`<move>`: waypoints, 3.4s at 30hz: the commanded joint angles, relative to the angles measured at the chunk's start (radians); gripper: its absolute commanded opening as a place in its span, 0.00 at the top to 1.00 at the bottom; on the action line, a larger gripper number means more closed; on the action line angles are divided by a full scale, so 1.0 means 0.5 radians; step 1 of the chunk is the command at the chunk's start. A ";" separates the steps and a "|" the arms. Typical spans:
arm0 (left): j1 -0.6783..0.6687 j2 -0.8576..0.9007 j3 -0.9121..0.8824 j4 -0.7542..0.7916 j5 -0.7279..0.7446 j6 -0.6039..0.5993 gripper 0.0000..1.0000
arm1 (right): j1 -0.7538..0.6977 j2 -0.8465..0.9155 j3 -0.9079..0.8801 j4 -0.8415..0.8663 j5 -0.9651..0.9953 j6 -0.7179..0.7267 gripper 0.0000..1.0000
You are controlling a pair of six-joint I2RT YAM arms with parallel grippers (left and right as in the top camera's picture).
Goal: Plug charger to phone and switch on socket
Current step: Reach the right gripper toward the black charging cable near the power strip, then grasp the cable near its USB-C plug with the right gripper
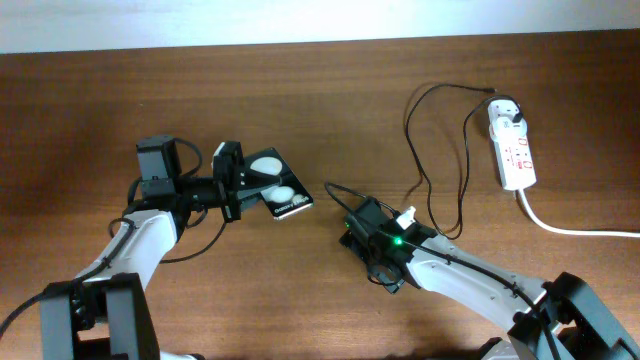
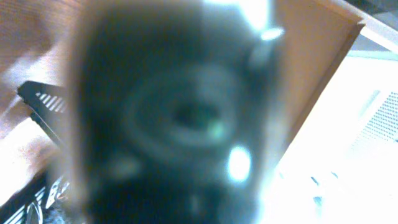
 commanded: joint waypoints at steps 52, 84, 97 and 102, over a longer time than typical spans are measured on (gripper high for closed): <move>0.002 -0.005 0.052 0.018 0.128 0.062 1.00 | -0.507 -0.482 1.011 -0.693 0.495 -1.326 0.11; 0.002 -0.005 0.052 0.018 0.122 0.061 1.00 | -1.053 1.501 1.875 0.172 -0.169 -1.802 0.96; 0.002 -0.005 0.052 0.018 0.124 0.062 1.00 | -0.592 1.496 1.874 -1.602 -0.661 -2.871 0.66; 0.002 -0.005 0.052 0.018 0.124 0.062 1.00 | -0.615 1.496 1.874 -1.470 -0.591 -2.855 0.22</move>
